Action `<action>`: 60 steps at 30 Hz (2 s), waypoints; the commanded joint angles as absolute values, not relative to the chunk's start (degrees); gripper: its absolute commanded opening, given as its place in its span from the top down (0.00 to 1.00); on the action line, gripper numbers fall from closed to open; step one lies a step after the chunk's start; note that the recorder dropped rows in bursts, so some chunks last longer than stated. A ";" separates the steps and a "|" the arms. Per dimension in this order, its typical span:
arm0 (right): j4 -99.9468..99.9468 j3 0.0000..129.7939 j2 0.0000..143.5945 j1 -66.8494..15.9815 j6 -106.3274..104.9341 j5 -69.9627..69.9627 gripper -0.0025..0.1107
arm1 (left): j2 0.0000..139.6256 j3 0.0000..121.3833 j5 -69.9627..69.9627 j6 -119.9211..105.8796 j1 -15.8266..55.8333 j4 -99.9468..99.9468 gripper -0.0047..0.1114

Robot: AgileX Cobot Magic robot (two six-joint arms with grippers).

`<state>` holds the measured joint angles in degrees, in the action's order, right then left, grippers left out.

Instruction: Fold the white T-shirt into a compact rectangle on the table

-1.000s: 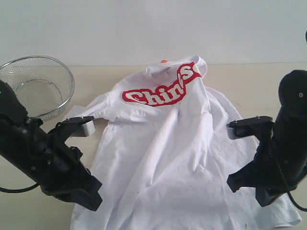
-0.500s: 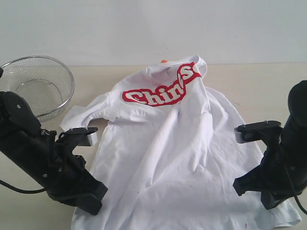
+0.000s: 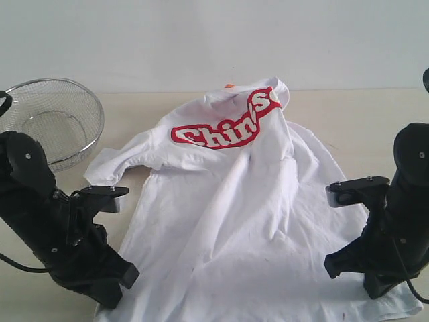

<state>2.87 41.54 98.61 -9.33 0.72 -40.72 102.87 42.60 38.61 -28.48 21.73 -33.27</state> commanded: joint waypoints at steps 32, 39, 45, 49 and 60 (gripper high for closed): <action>0.83 41.96 91.93 1.82 2.24 -44.49 0.98 | 81.66 38.63 43.47 -25.57 21.93 -31.50 0.92; 18.98 54.63 92.78 1.82 -9.34 -40.14 0.98 | 83.61 47.98 40.27 -25.28 21.80 -31.26 0.92; 21.73 79.05 108.61 1.82 -12.96 -46.35 0.98 | 100.57 66.32 39.84 -24.82 19.62 -30.36 0.92; 21.49 86.75 116.51 1.82 -14.32 -45.66 0.98 | 109.29 75.10 38.51 -24.82 18.11 -30.12 0.92; 23.35 94.38 129.85 1.70 -17.47 -44.83 0.98 | 125.76 94.29 40.11 -24.02 17.18 -29.37 0.92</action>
<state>23.04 93.70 128.75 1.58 -16.55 -45.76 123.61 91.13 39.62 -25.32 17.28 -29.54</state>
